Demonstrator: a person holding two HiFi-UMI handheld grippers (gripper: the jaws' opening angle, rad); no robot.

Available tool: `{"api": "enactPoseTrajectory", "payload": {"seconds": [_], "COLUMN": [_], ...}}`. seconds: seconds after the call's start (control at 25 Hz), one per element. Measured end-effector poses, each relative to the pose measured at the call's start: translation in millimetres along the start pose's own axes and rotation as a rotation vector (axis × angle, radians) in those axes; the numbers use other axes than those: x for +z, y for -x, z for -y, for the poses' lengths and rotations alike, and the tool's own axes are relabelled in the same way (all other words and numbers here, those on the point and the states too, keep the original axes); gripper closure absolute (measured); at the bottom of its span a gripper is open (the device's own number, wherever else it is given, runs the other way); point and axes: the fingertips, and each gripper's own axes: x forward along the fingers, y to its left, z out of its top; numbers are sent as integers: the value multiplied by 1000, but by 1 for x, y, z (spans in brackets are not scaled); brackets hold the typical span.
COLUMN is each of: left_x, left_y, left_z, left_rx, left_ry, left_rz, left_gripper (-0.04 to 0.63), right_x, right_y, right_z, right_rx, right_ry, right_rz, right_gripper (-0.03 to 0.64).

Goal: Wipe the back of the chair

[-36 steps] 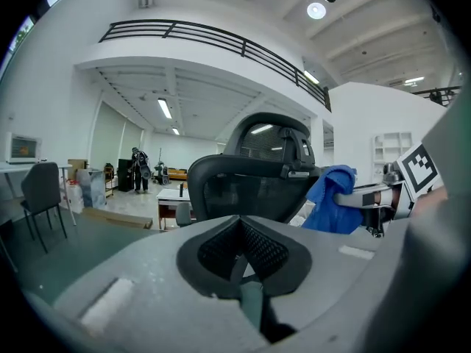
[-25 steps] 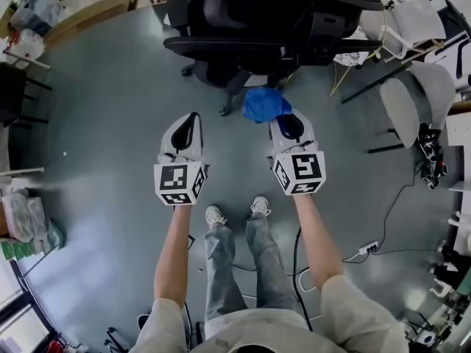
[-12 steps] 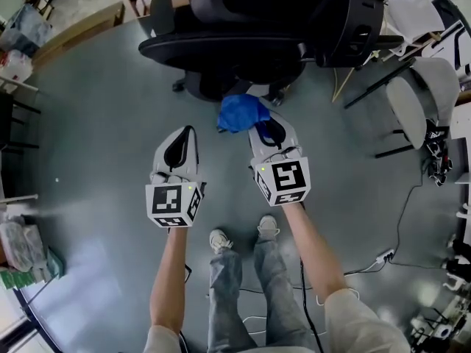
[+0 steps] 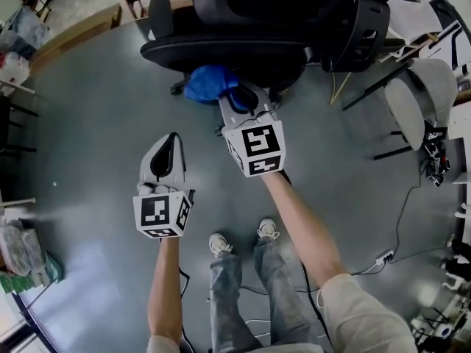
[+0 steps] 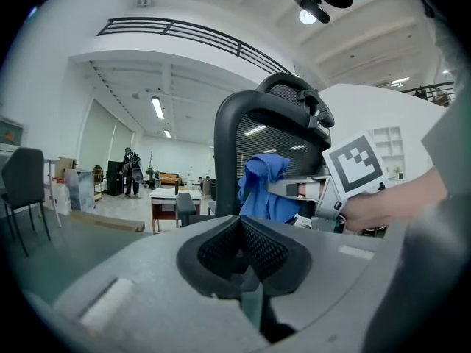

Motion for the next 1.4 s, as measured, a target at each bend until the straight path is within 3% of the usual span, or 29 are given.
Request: {"api": "enactPoseTrajectory", "payload": {"seconds": [0.48, 1.4], "left_x": [8, 16], "left_y": [-1, -46], "left_z": [2, 70], "left_rx": [27, -64], "left_ry": [-14, -26], "left_rz": [-11, -25], "left_gripper": [591, 591], "right_x": [11, -17], "right_y": [-46, 14], "right_z": [2, 165], "right_rx": [38, -202], "right_ry": [8, 2], "right_rz": [-28, -107], "right_gripper": [547, 546]}}
